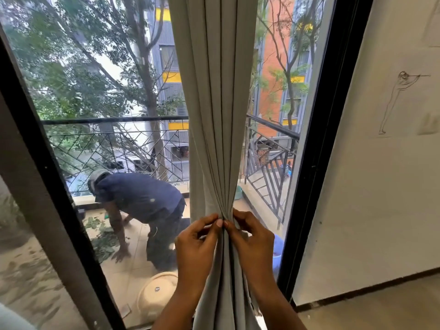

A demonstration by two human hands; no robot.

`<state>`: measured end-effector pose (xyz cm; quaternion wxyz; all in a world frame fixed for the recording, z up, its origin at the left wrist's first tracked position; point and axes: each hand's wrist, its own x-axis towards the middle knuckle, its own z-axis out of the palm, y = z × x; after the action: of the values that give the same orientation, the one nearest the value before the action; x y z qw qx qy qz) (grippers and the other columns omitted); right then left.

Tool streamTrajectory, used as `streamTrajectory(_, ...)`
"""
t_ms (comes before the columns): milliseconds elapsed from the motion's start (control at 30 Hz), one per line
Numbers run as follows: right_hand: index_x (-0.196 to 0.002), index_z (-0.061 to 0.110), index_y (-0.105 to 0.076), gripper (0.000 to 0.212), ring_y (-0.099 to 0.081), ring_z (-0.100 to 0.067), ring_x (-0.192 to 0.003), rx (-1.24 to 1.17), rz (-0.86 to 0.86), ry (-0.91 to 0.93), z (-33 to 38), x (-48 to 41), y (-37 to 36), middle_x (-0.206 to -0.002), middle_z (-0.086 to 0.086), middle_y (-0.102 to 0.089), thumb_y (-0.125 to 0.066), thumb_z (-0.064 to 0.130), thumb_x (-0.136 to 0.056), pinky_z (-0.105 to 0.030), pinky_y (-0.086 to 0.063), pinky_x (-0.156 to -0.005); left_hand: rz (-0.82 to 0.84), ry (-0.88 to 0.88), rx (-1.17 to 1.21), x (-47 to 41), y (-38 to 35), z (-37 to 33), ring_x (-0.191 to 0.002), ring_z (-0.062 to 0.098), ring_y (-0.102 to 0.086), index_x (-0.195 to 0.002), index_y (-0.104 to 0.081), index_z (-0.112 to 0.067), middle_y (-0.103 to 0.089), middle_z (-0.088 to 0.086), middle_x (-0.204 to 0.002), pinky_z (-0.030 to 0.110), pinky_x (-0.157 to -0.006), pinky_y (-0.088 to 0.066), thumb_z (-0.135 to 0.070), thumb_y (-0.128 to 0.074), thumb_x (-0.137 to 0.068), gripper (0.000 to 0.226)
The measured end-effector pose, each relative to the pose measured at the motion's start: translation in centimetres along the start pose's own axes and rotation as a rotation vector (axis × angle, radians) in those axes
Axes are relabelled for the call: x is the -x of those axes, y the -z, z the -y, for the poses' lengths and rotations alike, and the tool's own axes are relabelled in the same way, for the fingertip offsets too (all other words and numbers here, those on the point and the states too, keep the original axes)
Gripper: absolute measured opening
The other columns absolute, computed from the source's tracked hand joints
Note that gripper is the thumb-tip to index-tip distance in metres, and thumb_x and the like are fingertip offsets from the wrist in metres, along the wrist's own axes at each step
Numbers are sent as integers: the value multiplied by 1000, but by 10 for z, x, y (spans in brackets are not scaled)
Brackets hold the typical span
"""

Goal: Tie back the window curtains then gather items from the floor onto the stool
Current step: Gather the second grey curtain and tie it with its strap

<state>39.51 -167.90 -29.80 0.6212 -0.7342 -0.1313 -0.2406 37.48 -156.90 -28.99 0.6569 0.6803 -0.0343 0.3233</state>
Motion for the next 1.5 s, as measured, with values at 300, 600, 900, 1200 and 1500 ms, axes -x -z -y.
streamTrajectory(300, -112, 39, -61, 43, -64, -4, -90, 142, 39, 35, -6, -5, 0, -98, 12, -69, -65, 57, -73, -30, -56, -78, 347, 314, 163, -24, 27, 0, -105, 17, -65, -103, -74, -13, -73, 0, -106, 38, -88, -53, -26, -42, -86, 38)
streamTrajectory(600, -101, 39, -61, 23, -64, -8, -84, 168, -44, 76, -13, -6, -6, -89, 14, -67, -69, 31, -81, -39, -56, -75, -51, 197, -6, -71, 28, 32, -130, 19, -46, -135, -51, -20, -52, 2, -140, 36, -106, -41, -4, -54, -94, 45)
streamTrajectory(900, -103, 25, -65, 25, -64, -5, -85, 219, -101, 82, -13, -19, 1, -92, 13, -68, -72, 18, -81, -38, -56, -76, 60, 259, -23, -110, 20, 86, -98, 29, -65, -109, -64, -7, -68, 7, -93, 28, -84, -56, -7, -67, -85, 23)
streamTrajectory(1200, -107, 12, -66, 32, -66, -15, -82, 458, -167, 223, -12, -27, -14, -92, -3, -70, -76, 16, -77, -13, -45, -75, -102, -38, -213, -37, 26, 49, -78, 4, -63, -84, -62, -15, -67, -5, -80, 6, -68, -47, -13, -72, -83, 11)
streamTrajectory(1500, -101, 20, -60, 26, -57, -9, -75, 456, -213, 324, -6, 2, -18, -82, 3, -66, -63, 36, -81, -21, -50, -63, -149, -47, -44, 1, 19, 14, -70, 8, -66, -92, -69, -16, -71, -5, -80, 10, -59, -49, -28, -74, -72, 24)
